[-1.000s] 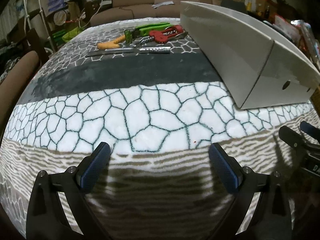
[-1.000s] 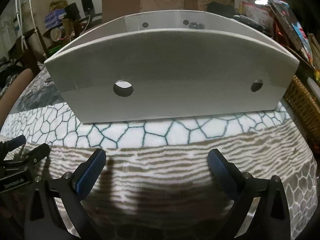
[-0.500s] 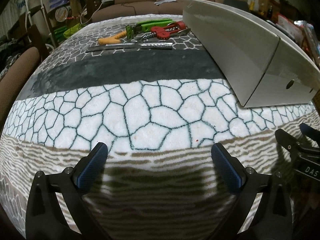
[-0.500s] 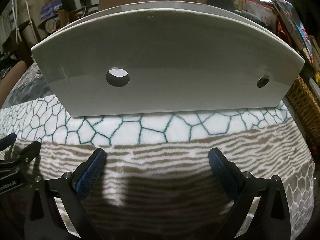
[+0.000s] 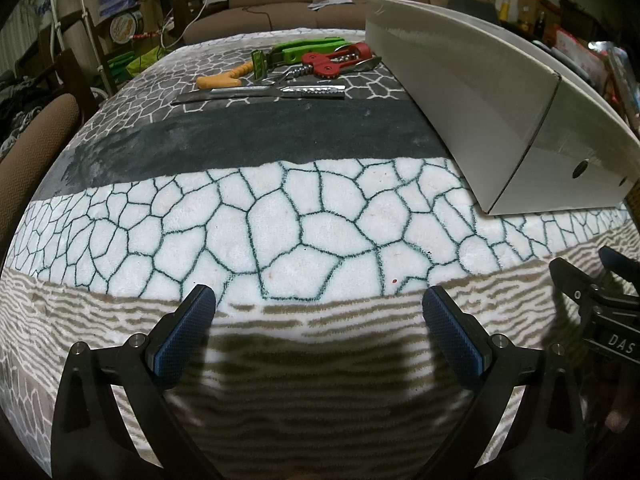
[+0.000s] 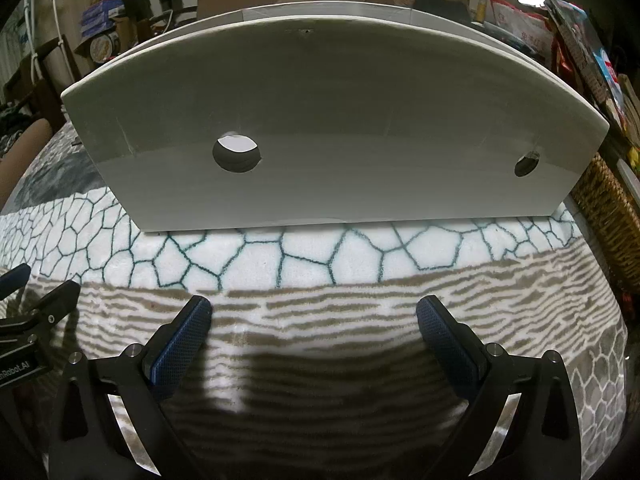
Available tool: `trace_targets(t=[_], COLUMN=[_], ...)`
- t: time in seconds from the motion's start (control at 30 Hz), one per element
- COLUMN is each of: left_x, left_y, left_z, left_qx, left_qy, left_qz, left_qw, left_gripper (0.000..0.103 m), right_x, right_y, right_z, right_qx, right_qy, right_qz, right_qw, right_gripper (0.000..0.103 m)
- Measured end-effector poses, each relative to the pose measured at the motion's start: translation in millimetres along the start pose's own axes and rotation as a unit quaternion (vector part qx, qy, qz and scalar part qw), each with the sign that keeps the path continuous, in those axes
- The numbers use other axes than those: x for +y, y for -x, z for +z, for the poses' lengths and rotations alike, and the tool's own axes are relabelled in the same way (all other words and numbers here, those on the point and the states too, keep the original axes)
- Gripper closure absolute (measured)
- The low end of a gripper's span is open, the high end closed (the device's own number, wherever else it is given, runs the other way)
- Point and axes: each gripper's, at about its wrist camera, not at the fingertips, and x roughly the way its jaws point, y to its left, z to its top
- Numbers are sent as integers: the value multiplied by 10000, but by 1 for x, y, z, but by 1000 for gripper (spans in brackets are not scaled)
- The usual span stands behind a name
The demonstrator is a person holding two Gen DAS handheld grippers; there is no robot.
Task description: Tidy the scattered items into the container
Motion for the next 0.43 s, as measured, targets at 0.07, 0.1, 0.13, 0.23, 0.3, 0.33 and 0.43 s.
trace_targets(t=[0.07, 0.1, 0.13, 0.23, 0.3, 0.33, 0.43], left_x=[0, 0, 0, 0, 0, 0, -1], left_y=[0, 0, 0, 0, 0, 0, 0], left_z=[0, 0, 0, 0, 0, 0, 0], left_qx=[0, 0, 0, 0, -1, -1, -1], left_qy=[1, 1, 0, -1, -1, 0, -2], left_qz=[-1, -1, -1, 1, 1, 0, 2], left_qw=[10000, 10000, 10000, 10000, 10000, 10000, 10000], left_gripper=[0, 0, 0, 0, 0, 0, 0], right_x=[0, 0, 0, 0, 0, 0, 0], right_y=[0, 0, 0, 0, 0, 0, 0], right_z=[1, 1, 0, 0, 0, 0, 1], right_qx=[1, 0, 2, 0, 1, 1, 1], right_qy=[-5, -6, -3, -6, -5, -5, -5], right_qz=[7, 7, 4, 6, 5, 6, 6], right_qw=[10000, 10000, 10000, 10000, 10000, 10000, 10000], right_gripper=[0, 0, 0, 0, 0, 0, 0])
